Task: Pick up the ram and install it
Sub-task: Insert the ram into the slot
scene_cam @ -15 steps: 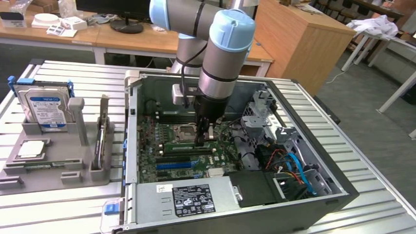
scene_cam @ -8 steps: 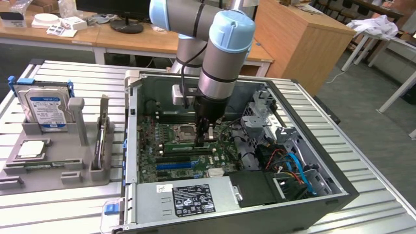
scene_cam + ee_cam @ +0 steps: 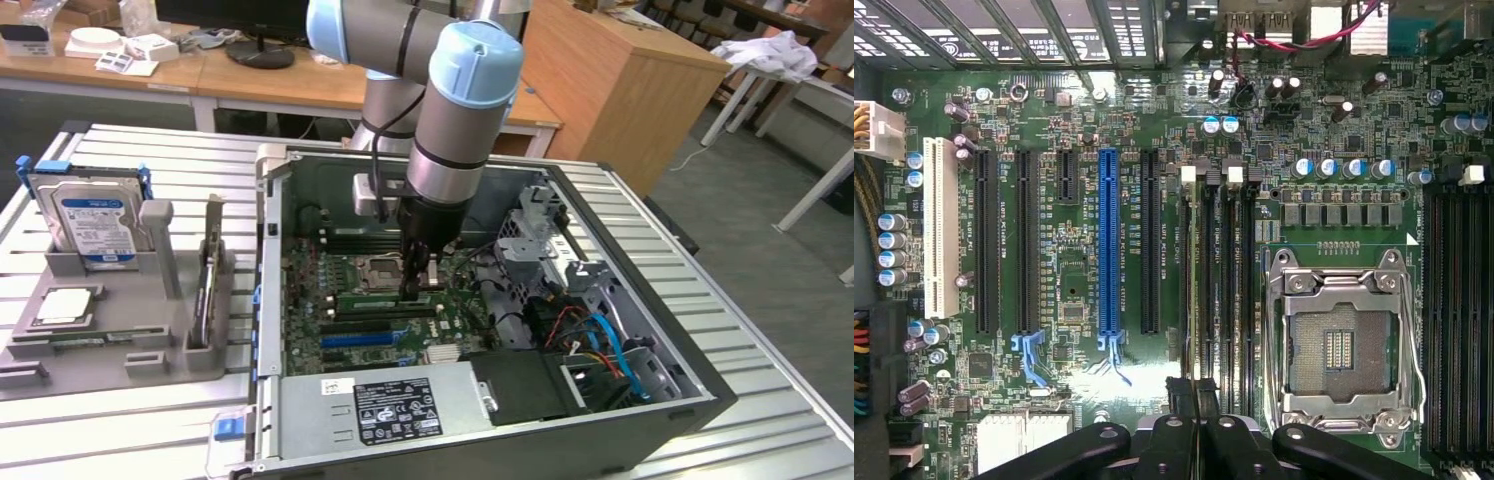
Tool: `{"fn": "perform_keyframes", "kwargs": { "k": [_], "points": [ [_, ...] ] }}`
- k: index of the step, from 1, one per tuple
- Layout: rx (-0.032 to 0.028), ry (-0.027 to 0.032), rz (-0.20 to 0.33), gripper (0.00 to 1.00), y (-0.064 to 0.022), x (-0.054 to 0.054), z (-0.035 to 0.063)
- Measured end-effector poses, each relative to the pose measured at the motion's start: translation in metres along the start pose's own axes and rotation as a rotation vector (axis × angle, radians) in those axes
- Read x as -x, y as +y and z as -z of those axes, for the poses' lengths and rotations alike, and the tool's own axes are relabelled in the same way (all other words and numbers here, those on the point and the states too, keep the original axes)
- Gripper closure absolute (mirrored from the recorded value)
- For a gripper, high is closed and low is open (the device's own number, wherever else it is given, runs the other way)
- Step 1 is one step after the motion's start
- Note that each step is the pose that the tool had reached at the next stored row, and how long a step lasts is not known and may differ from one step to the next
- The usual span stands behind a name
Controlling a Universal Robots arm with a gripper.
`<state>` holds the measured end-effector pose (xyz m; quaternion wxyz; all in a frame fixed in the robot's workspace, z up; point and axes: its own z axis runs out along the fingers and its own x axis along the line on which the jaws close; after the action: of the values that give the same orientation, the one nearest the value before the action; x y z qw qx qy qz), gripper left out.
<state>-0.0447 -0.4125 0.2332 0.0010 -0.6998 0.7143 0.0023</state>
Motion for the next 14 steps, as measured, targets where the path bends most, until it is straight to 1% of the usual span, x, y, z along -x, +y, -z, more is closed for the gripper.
{"fn": "perform_keyframes", "kwargs": {
  "k": [14],
  "points": [
    [0.0001,0.0001,0.004,0.88,0.0,0.0,0.0]
  ]
}}
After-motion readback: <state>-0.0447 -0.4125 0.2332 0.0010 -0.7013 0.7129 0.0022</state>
